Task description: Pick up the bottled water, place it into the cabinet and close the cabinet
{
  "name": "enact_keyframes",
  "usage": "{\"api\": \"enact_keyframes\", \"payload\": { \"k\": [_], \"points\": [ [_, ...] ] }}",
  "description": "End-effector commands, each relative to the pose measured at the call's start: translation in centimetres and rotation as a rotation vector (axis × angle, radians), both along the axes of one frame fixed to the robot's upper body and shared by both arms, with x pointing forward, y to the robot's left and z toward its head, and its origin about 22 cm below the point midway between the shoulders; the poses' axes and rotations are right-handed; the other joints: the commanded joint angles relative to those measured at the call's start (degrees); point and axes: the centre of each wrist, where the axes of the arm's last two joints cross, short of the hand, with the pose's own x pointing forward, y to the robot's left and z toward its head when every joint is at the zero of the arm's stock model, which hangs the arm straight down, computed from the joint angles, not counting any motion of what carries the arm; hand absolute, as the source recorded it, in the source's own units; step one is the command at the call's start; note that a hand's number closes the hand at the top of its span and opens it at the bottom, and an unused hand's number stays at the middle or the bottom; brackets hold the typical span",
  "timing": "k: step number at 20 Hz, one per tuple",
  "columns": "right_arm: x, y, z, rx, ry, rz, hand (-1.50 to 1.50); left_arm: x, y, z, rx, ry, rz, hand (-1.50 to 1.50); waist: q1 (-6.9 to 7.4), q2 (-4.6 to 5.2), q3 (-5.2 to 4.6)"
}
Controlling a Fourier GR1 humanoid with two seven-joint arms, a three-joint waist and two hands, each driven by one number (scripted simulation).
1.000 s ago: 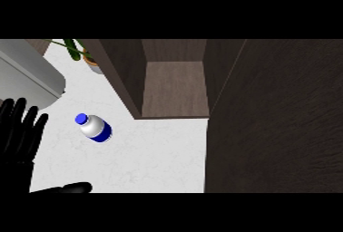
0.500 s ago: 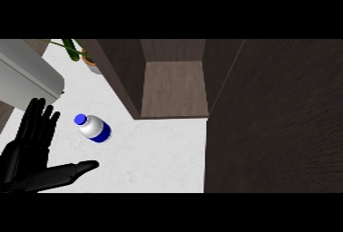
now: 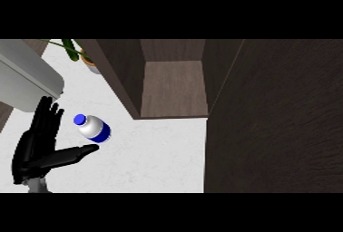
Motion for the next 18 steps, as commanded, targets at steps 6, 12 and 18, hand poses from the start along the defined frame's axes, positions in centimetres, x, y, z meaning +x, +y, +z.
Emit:
{"api": "enact_keyframes", "payload": {
  "k": [6, 12, 18],
  "points": [
    [-1.6, 1.7, 3.2, 0.098, -0.079, 0.054, -1.5, 0.9, 0.9, -6.2, -0.005, 0.071, 0.008, -1.5, 0.6, 0.05, 0.02],
    [-2.8, 1.1, 3.9, 0.076, -0.083, 0.079, -1.5, 1.9, 2.0, -8.9, -0.041, 0.109, 0.036, -1.5, -0.32, 0.02, -0.03],
    [-2.7, 0.4, 3.5, 0.1, -0.073, 0.092, -1.5, 3.0, 1.4, -11.6, -0.011, 0.132, 0.056, -1.5, -0.54, 0.3, -0.09]
  ]
}}
